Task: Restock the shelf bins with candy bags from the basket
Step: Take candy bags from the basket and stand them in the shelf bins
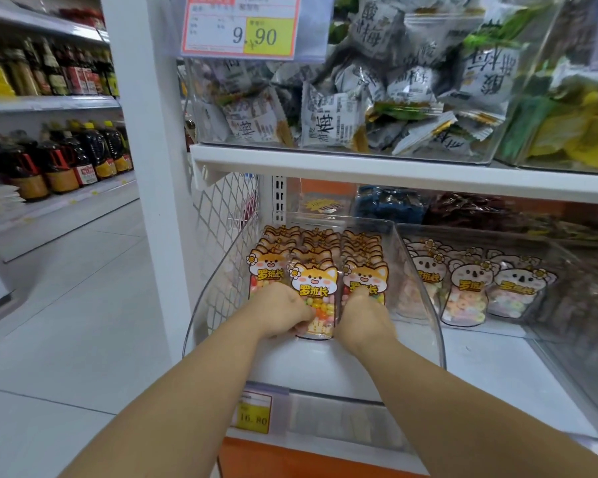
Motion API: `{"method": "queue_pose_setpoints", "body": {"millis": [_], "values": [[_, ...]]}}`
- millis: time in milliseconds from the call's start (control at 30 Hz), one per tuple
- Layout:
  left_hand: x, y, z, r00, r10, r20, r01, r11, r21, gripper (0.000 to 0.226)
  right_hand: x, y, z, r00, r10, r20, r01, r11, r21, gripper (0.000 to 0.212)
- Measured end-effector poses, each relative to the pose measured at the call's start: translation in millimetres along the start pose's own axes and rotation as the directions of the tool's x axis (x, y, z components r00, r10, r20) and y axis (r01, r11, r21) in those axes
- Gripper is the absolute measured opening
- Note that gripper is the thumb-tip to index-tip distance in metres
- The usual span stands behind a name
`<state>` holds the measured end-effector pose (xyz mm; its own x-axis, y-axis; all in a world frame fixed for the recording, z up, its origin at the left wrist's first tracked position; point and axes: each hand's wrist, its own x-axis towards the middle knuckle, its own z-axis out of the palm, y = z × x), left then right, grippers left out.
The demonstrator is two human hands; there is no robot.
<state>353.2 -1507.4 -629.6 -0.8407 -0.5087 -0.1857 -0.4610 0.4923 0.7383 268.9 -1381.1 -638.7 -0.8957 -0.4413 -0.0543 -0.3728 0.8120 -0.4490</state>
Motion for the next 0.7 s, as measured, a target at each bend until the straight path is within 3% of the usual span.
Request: {"method": "queue_pose_setpoints", "body": {"millis": [100, 233, 333, 400, 533, 700], "values": [[-0.6, -2.8, -0.3, 0.999, 0.035, -0.013, -0.035, 0.999, 0.004, 0.017, 5.1, -2.2, 1.1, 1.0, 0.022, -0.018, -0.021, 0.999, 0.029, 0.052], [1.5, -2.7, 3.9, 0.99, 0.089, -0.108, -0.074, 0.988, 0.139, 0.037, 12.3, -1.7, 0.3, 0.998, 0.046, -0.034, -0.039, 0.984, 0.172, 0.049], [4.1, -2.0, 6.4, 0.974, 0.071, -0.215, -0.001, 0.951, 0.31, 0.056, 13.9, -2.0, -3.7, 0.996, 0.058, -0.071, -0.036, 0.961, 0.273, 0.039], [6.8, -0.4, 8.2, 0.963, 0.05, -0.265, 0.054, 0.927, 0.372, 0.054, 14.1, -2.5, -6.4, 0.993, 0.072, -0.093, -0.039, 0.949, 0.313, 0.04], [7.7, 4.1, 9.1, 0.935, -0.011, -0.354, 0.136, 0.935, 0.329, 0.048, 13.9, 1.3, -2.6, 0.993, 0.107, 0.051, -0.116, 0.966, 0.232, 0.029], [8.0, 0.0, 8.8, 0.922, -0.041, -0.385, 0.128, 0.971, 0.202, 0.063, 8.7, 2.5, 8.7, 0.993, 0.027, 0.114, -0.046, 0.984, 0.17, 0.021]]}}
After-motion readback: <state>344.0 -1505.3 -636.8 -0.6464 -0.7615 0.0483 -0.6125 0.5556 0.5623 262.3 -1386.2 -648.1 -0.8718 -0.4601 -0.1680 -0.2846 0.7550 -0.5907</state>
